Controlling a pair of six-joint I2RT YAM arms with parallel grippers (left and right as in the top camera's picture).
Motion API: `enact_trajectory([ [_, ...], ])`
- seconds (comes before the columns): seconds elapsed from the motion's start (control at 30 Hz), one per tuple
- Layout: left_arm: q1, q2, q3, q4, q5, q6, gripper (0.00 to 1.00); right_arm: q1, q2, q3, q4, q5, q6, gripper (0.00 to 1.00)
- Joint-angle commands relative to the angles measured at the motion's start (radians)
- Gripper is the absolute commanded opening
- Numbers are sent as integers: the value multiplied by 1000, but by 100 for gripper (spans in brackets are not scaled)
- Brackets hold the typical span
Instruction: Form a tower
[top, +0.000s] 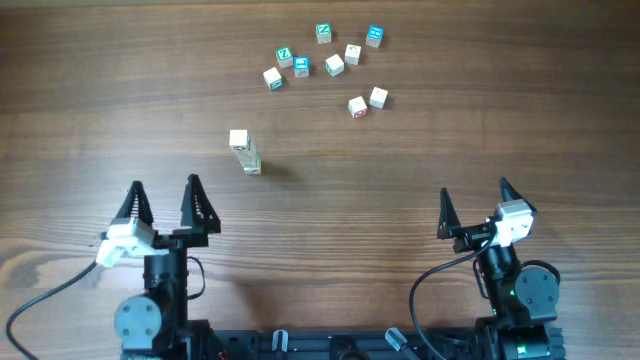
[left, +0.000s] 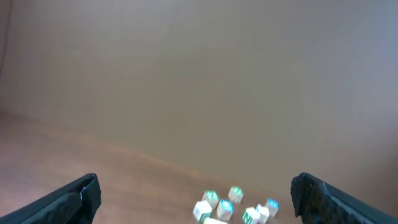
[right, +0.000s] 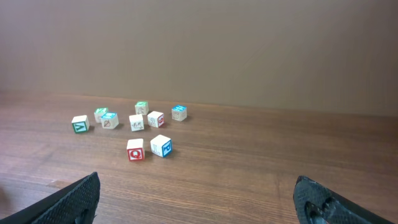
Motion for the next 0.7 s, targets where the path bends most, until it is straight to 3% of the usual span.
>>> enact_trajectory([
  [0.0,-5,-11,-64,-1,-9,-1,100,-3,-5,-1,5,-16,-14,100],
  [0.3,-2,-11,-124,-156,-9,-1,100,-3,-5,-1,5,-16,-14,100],
  [0.67,-2,-10,-124,-155,-9,-1,100,-3,-5,-1,6,-16,-14,100],
])
